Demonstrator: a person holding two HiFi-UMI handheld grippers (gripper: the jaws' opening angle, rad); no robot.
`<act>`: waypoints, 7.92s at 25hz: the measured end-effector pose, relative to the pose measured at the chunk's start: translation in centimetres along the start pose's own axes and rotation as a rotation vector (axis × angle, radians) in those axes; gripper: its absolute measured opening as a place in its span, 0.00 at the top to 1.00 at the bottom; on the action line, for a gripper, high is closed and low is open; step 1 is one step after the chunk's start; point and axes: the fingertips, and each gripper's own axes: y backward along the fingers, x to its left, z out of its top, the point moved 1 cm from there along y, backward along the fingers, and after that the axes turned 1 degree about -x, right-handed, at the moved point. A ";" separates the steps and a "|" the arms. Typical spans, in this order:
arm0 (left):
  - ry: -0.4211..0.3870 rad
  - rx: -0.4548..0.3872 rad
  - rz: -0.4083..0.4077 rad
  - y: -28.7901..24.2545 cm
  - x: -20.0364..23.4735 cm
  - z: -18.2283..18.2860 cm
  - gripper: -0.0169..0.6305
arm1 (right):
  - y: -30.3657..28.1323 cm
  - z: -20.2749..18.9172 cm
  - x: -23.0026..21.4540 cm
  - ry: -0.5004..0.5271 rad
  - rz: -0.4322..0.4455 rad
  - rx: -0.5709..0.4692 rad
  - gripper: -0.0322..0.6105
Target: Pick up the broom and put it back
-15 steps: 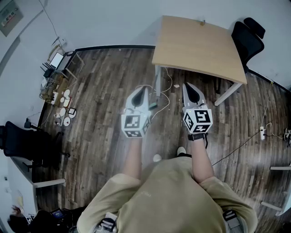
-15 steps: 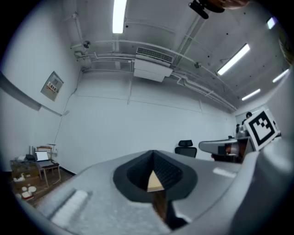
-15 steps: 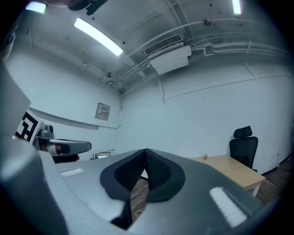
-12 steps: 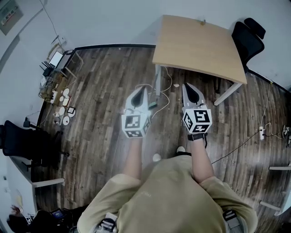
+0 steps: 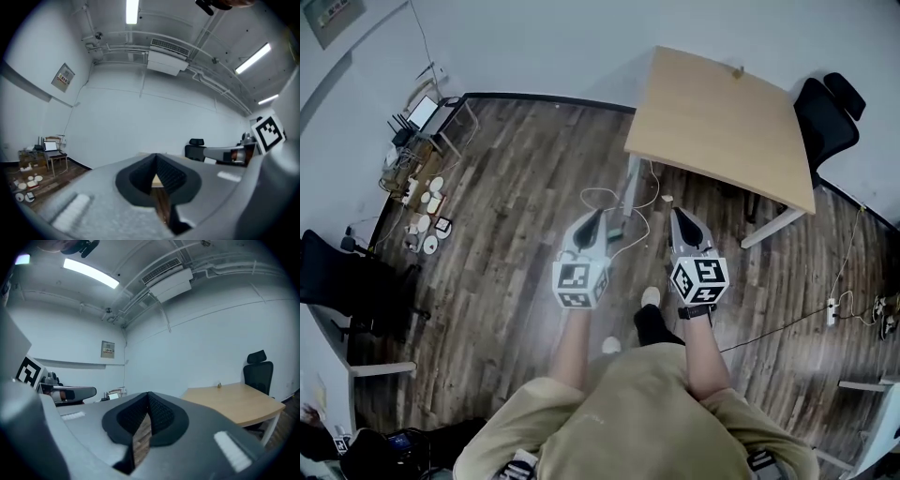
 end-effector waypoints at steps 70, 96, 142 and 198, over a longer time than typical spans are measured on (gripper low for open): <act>0.211 0.698 -0.070 -43.8 23.5 -40.9 0.97 | -50.3 -51.5 -22.8 -0.363 -0.163 0.786 0.79; 0.123 0.435 0.063 -37.5 15.6 -22.6 0.97 | -35.3 -26.1 -19.2 -0.230 -0.129 0.485 0.79; 0.026 0.099 -0.592 -32.1 -15.5 -0.3 0.97 | -1.9 6.8 -26.1 -0.020 -0.660 -0.136 0.80; 0.001 0.188 -1.594 -50.5 -131.5 -13.3 0.97 | 74.4 9.0 -101.6 -0.093 -1.688 -0.195 0.79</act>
